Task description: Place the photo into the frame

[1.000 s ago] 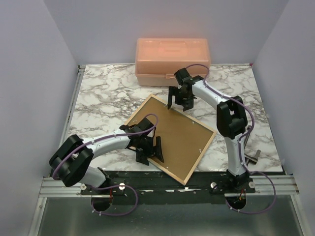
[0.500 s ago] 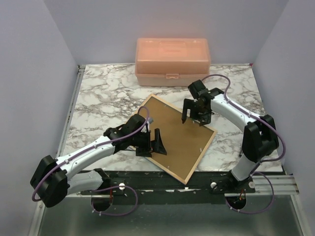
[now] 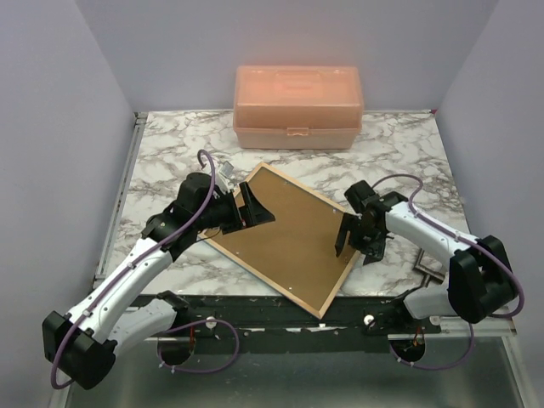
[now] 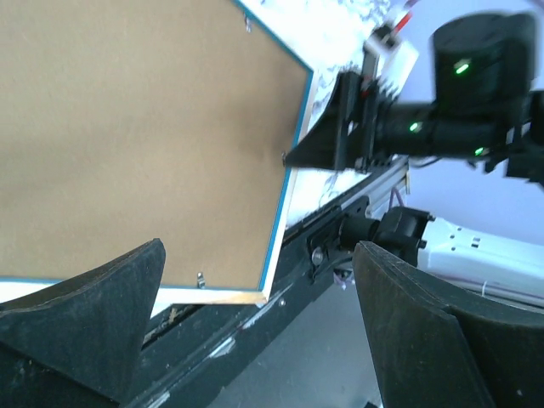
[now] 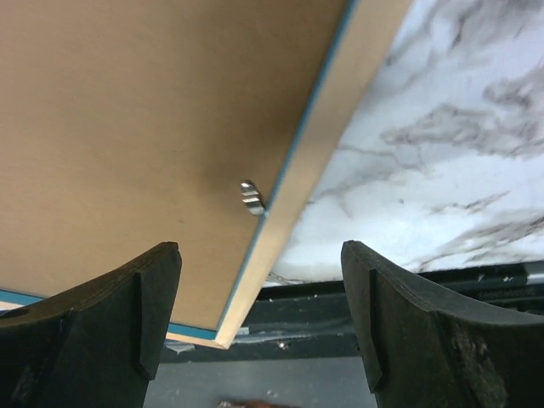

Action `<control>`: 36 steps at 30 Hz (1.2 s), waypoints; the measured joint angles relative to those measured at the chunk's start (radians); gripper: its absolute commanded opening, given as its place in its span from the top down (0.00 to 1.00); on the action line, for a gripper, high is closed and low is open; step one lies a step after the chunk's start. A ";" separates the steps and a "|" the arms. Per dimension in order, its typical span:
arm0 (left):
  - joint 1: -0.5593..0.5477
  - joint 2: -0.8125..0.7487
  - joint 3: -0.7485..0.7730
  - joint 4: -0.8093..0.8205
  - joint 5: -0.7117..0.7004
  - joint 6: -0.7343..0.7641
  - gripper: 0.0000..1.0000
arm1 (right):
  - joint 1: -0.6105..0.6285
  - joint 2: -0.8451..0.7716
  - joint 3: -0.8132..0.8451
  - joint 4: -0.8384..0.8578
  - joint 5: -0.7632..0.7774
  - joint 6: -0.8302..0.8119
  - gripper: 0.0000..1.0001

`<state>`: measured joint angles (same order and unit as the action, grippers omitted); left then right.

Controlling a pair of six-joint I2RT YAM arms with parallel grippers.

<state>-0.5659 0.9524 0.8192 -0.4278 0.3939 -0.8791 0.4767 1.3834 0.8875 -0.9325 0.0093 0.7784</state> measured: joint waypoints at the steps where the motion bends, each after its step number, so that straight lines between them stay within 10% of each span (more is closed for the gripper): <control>1: 0.013 -0.004 0.011 0.001 0.000 0.006 0.06 | 0.000 -0.004 -0.029 0.004 -0.013 0.011 0.27; 10: 0.087 -0.008 0.007 0.012 0.005 0.021 0.06 | 0.000 0.000 -0.159 0.090 -0.123 0.044 0.55; 16: 0.121 -0.016 -0.024 0.035 0.028 0.010 0.06 | -0.001 0.043 -0.138 0.108 -0.116 0.020 0.99; 36: 0.360 0.102 -0.016 -0.205 -0.104 0.149 0.04 | -0.055 0.242 0.155 0.117 0.098 -0.332 1.00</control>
<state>-0.2054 1.0542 0.8036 -0.6327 0.2901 -0.7300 0.4221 1.6253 1.0428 -0.8158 0.1074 0.4465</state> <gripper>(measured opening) 0.951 0.093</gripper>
